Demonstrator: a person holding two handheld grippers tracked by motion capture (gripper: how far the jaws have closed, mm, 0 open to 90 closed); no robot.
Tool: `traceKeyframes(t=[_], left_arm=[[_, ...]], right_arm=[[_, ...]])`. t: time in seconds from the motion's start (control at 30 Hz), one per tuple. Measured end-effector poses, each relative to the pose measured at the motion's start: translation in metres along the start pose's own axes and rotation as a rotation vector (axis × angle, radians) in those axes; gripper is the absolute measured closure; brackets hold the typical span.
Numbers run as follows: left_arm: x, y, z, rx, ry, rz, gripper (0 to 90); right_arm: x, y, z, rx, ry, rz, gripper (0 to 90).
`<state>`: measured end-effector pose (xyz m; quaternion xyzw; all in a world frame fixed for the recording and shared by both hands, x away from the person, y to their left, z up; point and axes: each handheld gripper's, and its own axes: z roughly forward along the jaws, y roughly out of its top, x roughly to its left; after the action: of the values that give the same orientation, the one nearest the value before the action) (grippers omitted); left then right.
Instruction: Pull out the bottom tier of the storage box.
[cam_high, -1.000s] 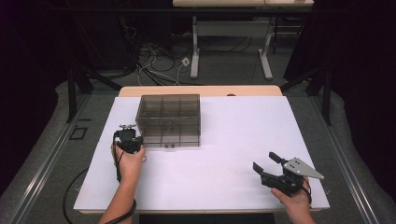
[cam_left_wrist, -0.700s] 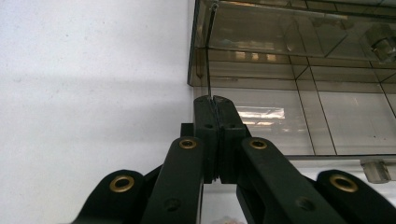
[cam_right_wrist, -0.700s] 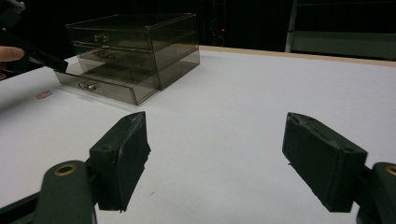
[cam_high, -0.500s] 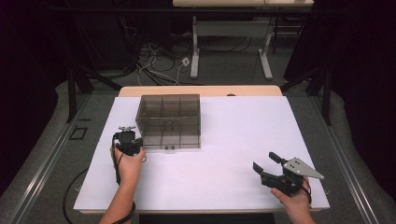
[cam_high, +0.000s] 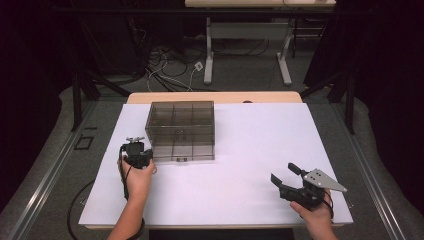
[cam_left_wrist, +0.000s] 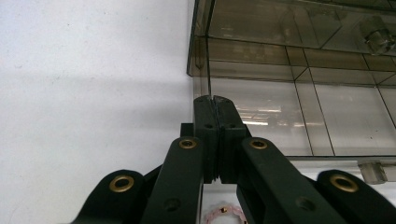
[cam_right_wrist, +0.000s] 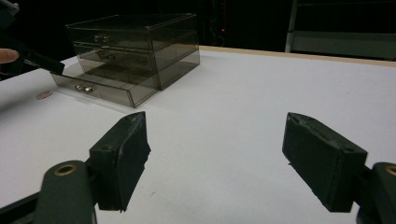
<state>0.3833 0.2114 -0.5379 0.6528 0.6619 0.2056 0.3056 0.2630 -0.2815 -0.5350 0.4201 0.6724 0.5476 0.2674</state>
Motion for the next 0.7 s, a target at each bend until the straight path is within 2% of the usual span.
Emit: traceKeyframes(t=[0.7], left_arm=[[0.0031,-0.0037,-0.0001,-0.006,-0.014,0.005,89.1]], right_arm=[[0.0,-0.0002,0.0001,0.002,-0.003,0.002,22.1]])
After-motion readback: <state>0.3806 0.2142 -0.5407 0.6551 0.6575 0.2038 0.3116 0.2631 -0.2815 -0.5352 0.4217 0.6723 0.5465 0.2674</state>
